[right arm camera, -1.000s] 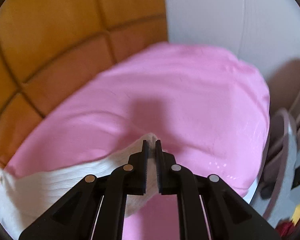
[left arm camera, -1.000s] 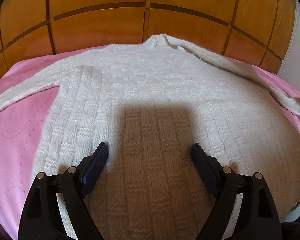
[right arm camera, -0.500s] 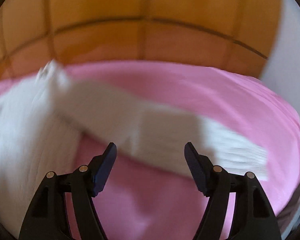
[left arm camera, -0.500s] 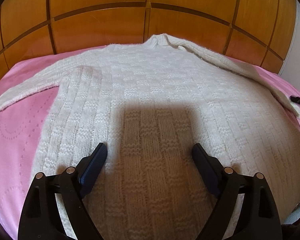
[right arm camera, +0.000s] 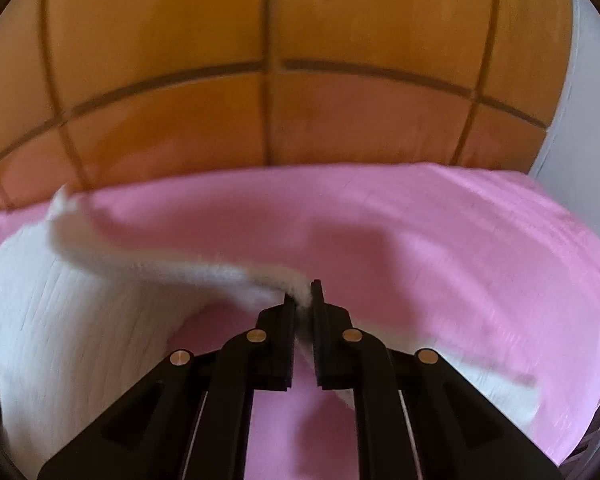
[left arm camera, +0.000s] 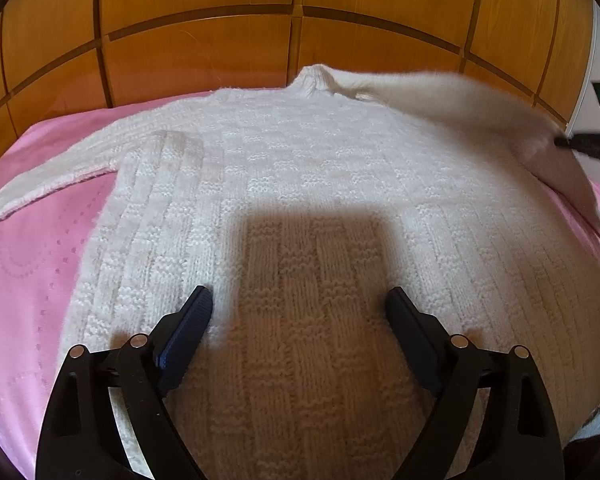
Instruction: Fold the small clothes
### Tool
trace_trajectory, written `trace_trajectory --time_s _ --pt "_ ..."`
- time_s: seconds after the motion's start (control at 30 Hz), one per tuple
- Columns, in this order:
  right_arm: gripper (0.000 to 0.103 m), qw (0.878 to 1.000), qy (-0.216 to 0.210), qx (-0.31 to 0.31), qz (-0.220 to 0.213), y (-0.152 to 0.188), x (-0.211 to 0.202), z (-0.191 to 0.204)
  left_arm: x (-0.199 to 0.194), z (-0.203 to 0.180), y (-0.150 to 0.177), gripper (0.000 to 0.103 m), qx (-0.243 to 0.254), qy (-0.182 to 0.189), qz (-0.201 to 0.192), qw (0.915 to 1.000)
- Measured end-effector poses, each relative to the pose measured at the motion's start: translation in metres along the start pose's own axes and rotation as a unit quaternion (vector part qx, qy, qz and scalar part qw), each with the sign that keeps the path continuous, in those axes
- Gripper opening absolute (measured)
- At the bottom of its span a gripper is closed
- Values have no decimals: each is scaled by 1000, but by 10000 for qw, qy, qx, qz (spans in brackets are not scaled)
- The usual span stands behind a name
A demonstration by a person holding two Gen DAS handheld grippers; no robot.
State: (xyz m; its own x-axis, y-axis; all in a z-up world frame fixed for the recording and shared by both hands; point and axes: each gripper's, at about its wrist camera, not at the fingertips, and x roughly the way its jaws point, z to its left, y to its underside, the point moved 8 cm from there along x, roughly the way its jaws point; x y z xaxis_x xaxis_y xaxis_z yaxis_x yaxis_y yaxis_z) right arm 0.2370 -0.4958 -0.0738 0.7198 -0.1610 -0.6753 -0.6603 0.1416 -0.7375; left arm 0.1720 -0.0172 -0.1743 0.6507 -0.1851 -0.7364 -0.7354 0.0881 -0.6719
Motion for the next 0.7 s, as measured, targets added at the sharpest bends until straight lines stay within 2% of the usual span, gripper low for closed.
trace_trajectory --time_s 0.1,0.17,0.2,0.23,0.33,0.47,0.5,0.6,0.67,0.7 --pt "9 9991 294 243 185 -26 38 -16 0 0 0 88 0 -3 1 10000" --pt "33 9978 344 470 313 -37 61 -23 0 0 0 88 6 -9 10 10000" --pt "53 9968 470 590 280 -42 70 -28 0 0 1 88 6 -8 13 10000" --pt "63 9956 642 673 140 -46 72 -33 0 0 1 88 5 -8 10 10000" --pt "75 9921 796 968 -29 -45 62 -48 -1 0 2 88 -2 0 -5 10000" --pt "76 9869 632 1475 -185 -19 23 -85 -1 1 2 88 -18 26 -38 10000" --pt "76 9816 495 1827 -246 -5 7 -101 -1 1 2 88 -22 29 -43 10000" --pt "72 9542 -101 2982 -219 45 -27 -138 -2 1 3 88 -28 30 -56 10000" --pt "67 9250 -458 3770 -117 81 -36 -163 -2 1 3 88 -26 27 -52 10000" --pt "62 9130 -496 4047 -93 92 -34 -173 -2 1 3 88 -25 23 -50 10000"
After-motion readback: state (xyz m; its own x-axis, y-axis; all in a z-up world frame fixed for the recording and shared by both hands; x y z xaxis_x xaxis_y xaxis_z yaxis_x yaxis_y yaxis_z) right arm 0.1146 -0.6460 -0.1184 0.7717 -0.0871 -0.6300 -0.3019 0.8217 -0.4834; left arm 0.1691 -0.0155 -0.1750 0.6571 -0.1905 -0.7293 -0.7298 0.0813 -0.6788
